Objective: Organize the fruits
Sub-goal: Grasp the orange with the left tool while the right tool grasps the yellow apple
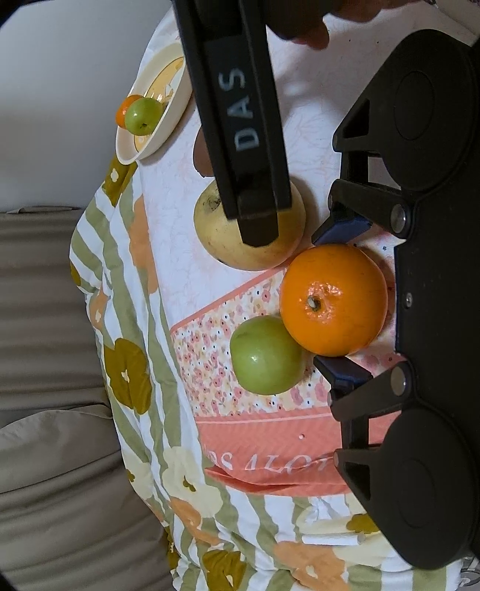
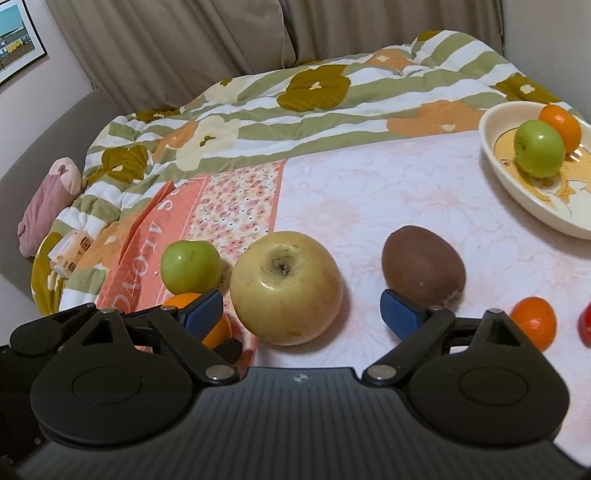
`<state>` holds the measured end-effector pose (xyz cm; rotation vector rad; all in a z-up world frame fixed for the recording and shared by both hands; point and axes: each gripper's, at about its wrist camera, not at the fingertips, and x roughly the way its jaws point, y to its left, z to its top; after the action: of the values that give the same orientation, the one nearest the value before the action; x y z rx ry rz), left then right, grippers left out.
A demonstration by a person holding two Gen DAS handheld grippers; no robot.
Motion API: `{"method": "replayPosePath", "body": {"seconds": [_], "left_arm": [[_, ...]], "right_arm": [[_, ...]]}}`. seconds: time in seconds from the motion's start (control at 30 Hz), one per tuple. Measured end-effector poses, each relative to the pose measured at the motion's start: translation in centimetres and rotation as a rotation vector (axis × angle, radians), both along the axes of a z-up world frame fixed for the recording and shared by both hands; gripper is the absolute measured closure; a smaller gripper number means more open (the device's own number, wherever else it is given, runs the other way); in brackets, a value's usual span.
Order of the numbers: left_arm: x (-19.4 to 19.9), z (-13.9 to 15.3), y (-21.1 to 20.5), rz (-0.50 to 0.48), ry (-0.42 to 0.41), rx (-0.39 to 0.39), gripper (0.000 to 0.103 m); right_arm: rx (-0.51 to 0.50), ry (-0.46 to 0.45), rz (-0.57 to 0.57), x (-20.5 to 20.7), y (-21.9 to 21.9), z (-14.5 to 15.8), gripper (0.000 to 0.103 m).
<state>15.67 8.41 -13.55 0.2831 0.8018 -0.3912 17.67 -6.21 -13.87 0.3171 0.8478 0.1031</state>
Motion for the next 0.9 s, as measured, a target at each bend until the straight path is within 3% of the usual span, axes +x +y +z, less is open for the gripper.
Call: {"method": "replayPosePath", "body": {"seconds": [0.43, 0.57, 0.9], "left_arm": [[-0.4, 0.2, 0.6, 0.03, 0.013, 0.017, 0.036], [-0.5, 0.2, 0.8, 0.038, 0.016, 0.018, 0.036], [-1.0, 0.6, 1.5, 0.081, 0.016, 0.014, 0.036]], "right_arm": [[-0.017, 0.0, 0.042, 2.3, 1.3, -1.0, 0.004], [-0.023, 0.013, 0.06, 2.7, 1.4, -1.2, 0.013], [-0.079, -0.001, 0.113, 2.6, 2.0, -1.1, 0.014]]}}
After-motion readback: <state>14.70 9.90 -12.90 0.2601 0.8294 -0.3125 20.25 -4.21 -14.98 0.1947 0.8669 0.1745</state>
